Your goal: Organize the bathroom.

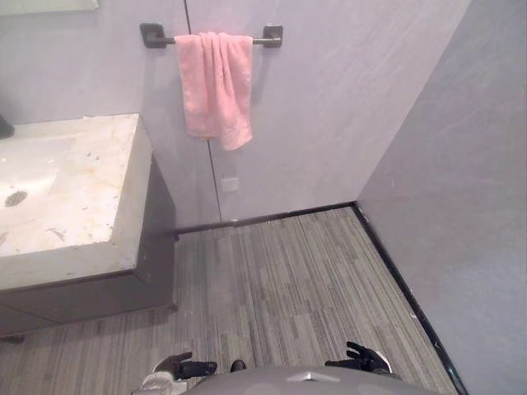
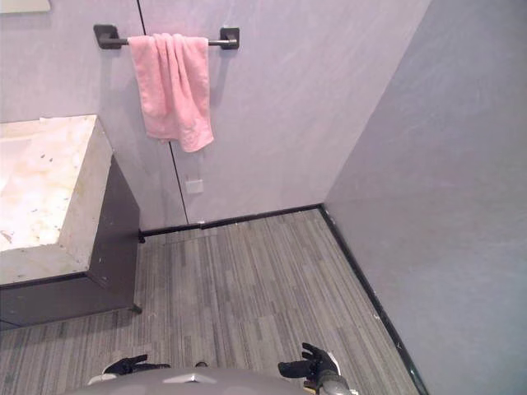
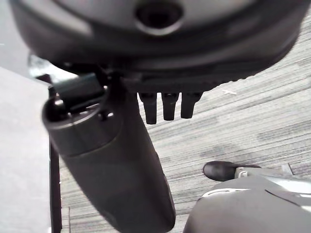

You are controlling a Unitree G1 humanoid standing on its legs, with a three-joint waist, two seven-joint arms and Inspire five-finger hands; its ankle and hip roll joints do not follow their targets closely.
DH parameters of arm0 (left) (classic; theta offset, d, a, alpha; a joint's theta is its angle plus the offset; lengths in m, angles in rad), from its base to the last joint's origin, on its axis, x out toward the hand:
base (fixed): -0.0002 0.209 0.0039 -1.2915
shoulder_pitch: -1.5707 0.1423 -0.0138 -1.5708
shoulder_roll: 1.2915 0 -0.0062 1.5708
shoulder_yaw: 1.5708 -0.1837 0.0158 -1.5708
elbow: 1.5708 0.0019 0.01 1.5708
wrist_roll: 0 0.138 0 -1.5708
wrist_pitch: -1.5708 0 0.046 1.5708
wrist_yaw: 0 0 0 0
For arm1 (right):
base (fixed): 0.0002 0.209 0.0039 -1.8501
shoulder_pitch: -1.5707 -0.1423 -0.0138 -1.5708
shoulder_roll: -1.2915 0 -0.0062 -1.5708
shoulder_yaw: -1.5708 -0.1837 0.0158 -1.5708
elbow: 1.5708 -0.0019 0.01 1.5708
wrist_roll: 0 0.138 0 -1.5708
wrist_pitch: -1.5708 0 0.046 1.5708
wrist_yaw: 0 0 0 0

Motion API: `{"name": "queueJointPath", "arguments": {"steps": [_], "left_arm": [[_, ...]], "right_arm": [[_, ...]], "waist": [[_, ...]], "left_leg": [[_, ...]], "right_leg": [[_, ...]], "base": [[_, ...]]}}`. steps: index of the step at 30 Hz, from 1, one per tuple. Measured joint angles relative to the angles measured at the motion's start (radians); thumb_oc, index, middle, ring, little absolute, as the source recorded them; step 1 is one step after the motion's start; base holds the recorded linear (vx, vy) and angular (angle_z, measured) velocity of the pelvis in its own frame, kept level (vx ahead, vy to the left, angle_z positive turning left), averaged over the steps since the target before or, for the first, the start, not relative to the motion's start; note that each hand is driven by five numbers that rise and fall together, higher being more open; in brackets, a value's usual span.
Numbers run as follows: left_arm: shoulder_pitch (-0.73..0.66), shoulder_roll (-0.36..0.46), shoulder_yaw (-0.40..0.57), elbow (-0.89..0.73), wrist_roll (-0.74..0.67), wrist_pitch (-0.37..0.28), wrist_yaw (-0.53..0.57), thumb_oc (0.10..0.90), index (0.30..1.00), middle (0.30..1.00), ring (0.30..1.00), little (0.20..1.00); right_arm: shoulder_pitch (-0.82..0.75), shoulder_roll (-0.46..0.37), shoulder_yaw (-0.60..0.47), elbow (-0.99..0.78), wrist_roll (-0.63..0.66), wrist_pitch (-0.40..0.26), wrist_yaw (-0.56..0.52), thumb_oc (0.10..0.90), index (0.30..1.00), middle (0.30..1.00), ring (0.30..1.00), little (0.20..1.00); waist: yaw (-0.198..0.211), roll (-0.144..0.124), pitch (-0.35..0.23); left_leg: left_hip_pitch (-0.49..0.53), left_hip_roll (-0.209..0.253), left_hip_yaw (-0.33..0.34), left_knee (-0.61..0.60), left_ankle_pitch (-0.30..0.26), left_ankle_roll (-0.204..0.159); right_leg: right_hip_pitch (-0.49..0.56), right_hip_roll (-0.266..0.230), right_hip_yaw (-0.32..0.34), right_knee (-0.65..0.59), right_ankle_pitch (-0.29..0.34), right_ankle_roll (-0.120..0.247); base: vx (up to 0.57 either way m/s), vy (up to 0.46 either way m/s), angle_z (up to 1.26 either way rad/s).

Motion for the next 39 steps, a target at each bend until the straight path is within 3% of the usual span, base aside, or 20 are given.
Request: {"name": "queueJointPath", "arguments": {"steps": [17, 22, 26, 33, 34, 35, 36, 37, 38, 39], "left_arm": [[0.002, -0.004, -0.010, 0.000, 0.000, 0.013, 0.010, 0.800, 0.900, 0.900, 0.900, 0.900], [0.000, -0.003, -0.009, -0.023, -0.044, 0.003, 0.032, 0.800, 0.900, 0.900, 0.900, 0.900], [-0.003, 0.032, -0.035, -0.172, -0.044, 0.014, 0.070, 0.800, 0.900, 0.900, 0.900, 0.900], [-0.031, 0.175, -0.034, -0.768, -0.049, 0.081, 0.171, 0.800, 0.900, 0.900, 0.900, 0.900], [-0.038, 0.184, -0.030, -0.798, -0.050, 0.081, 0.177, 0.800, 0.900, 0.900, 0.900, 0.900], [-0.093, 0.219, -0.025, -0.879, -0.049, 0.079, 0.200, 0.800, 0.900, 0.900, 0.900, 0.900], [-0.113, 0.227, -0.022, -0.896, -0.049, 0.079, 0.204, 0.800, 0.900, 0.900, 0.900, 0.900], [-0.128, 0.228, -0.005, -0.940, -0.049, 0.080, 0.217, 0.800, 0.900, 0.900, 0.900, 0.900], [-0.143, 0.225, 0.001, -0.994, -0.049, 0.067, 0.234, 0.800, 0.900, 0.900, 0.900, 0.900], [-0.144, 0.222, 0.001, -1.000, -0.049, 0.056, 0.238, 0.800, 0.900, 0.900, 0.900, 0.900]], "right_arm": [[0.000, 0.000, 0.005, 0.001, 0.000, -0.003, 0.003, 0.800, 0.900, 0.900, 0.900, 0.900], [0.000, -0.002, 0.009, -0.037, 0.001, -0.033, 0.001, 0.800, 0.900, 0.900, 0.900, 0.900], [0.002, -0.034, 0.048, -0.219, 0.001, -0.039, -0.023, 0.800, 0.900, 0.900, 0.900, 0.900], [0.013, -0.141, 0.062, -0.769, -0.025, -0.024, -0.112, 0.800, 0.900, 0.900, 0.900, 0.900], [0.007, -0.144, 0.063, -0.791, -0.032, -0.024, -0.117, 0.800, 0.900, 0.900, 0.900, 0.900], [-0.031, -0.145, 0.066, -0.842, -0.041, -0.030, -0.134, 0.800, 0.900, 0.900, 0.900, 0.900], [-0.049, -0.145, 0.067, -0.851, -0.042, -0.033, -0.134, 0.800, 0.900, 0.900, 0.900, 0.900], [-0.076, -0.150, 0.065, -0.872, -0.044, -0.042, -0.135, 0.800, 0.900, 0.900, 0.900, 0.900], [-0.088, -0.162, 0.061, -0.897, -0.051, -0.074, -0.141, 0.800, 0.900, 0.900, 0.900, 0.900], [-0.092, -0.166, 0.063, -0.904, -0.056, -0.079, -0.143, 0.800, 0.900, 0.900, 0.900, 0.900]], "waist": [[0.000, 0.012, -0.014], [-0.003, 0.016, -0.017], [-0.005, 0.024, -0.009], [-0.007, 0.044, 0.006], [-0.005, 0.041, 0.009], [0.000, 0.002, 0.044], [0.003, -0.008, 0.052], [-0.001, -0.013, 0.084], [0.009, -0.028, 0.123], [0.020, -0.030, 0.126]], "left_leg": [[0.010, 0.000, 0.000, 0.000, -0.004, -0.001], [0.014, 0.001, 0.000, 0.000, -0.004, -0.001], [0.011, 0.003, 0.002, 0.000, -0.004, -0.006], [-0.001, 0.007, 0.011, 0.010, 0.007, -0.018], [-0.013, 0.008, 0.011, 0.030, 0.004, -0.029], [-0.089, -0.003, 0.023, 0.181, -0.005, -0.042], [-0.115, -0.004, 0.027, 0.244, -0.007, -0.050], [-0.183, 0.004, 0.026, 0.384, -0.031, -0.082], [-0.263, 0.008, 0.032, 0.555, 0.003, -0.089], [-0.274, 0.010, 0.030, 0.584, 0.018, -0.090]], "right_leg": [[0.010, 0.000, 0.000, 0.000, -0.002, -0.004], [0.014, 0.001, 0.001, 0.000, -0.003, -0.004], [0.010, 0.002, 0.004, 0.000, -0.002, 0.000], [-0.004, 0.011, 0.018, 0.001, -0.002, 0.000], [-0.006, 0.015, 0.017, 0.006, -0.004, -0.003], [-0.023, -0.008, 0.030, 0.029, -0.013, -0.021], [-0.028, -0.004, 0.028, 0.042, -0.015, -0.025], [-0.057, -0.010, 0.039, 0.106, -0.034, -0.049], [-0.059, -0.019, 0.052, 0.143, -0.054, -0.064], [-0.059, -0.023, 0.065, 0.151, -0.058, -0.068]], "base": [[0.01, -0.006, 0.00], [0.05, -0.043, 0.00], [0.03, -0.073, -0.02], [-0.01, -0.104, -0.03], [0.00, -0.191, -0.03], [0.03, -0.145, -0.05], [0.04, -0.140, -0.07], [0.11, -0.084, -0.12], [0.14, -0.066, -0.20], [0.24, -0.053, -0.45]]}}
